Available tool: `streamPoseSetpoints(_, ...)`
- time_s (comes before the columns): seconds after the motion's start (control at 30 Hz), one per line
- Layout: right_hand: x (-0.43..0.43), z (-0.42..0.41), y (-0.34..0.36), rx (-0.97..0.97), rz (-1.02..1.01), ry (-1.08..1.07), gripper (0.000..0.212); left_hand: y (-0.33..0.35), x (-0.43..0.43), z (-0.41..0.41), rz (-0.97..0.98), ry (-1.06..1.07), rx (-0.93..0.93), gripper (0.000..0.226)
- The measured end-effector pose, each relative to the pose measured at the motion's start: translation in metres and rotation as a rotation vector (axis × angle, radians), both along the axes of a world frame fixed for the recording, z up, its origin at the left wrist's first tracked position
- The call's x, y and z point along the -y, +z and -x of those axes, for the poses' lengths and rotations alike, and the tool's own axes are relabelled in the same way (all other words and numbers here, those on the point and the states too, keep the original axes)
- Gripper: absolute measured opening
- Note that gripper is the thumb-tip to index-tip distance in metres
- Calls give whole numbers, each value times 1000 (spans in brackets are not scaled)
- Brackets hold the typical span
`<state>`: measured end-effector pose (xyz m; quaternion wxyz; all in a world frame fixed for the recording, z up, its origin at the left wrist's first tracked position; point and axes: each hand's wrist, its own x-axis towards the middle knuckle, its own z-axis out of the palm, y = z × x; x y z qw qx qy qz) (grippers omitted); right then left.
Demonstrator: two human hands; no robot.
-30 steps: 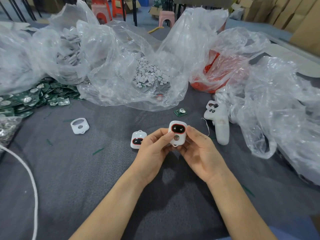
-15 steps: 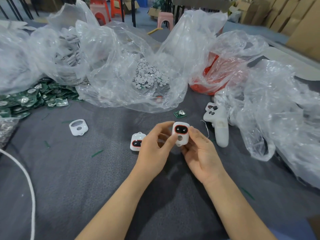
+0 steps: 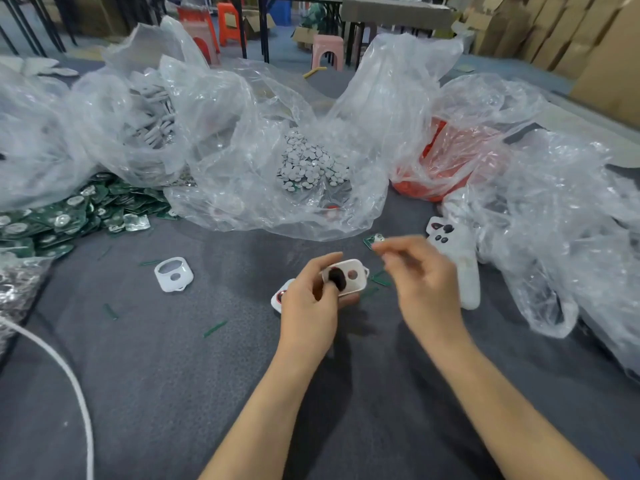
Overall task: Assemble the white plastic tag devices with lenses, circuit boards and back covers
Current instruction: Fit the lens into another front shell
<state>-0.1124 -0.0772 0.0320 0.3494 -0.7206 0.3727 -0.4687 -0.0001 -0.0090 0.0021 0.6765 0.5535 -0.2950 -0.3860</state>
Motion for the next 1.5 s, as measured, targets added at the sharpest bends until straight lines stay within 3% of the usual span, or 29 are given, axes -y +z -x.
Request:
streamPoseSetpoints(0.13,57,-27,35,-210,87,-64,21,-2,2,-6,12,74,57,32)
streamPoseSetpoints(0.4,132,-103,20,-862,-33,137,16,-6,5,-6,-6,94,164,30)
streamPoseSetpoints(0.53,131,-100,6,-846,-42,115,6,-7,5,-5,-5,86,161,28)
streamPoseSetpoints(0.83,125,-104,5,-940,-6,106,7,-5,2,-6,22,59,129,31)
streamPoseSetpoints(1.0,116,-98,0,-703,-86,-22,18,-4,1,-6,46,47,96,29)
streamPoseSetpoints(1.1,110,-83,-1,-324,-136,-148,16,-5,1,-6,51,39,84,30)
streamPoseSetpoints(1.2,107,-65,-4,52,-355,-187,18,-7,1,-7,44,34,84,32)
streamPoseSetpoints(1.5,101,-55,-11,156,-491,-194,21,-9,-2,-8,34,38,117,32)
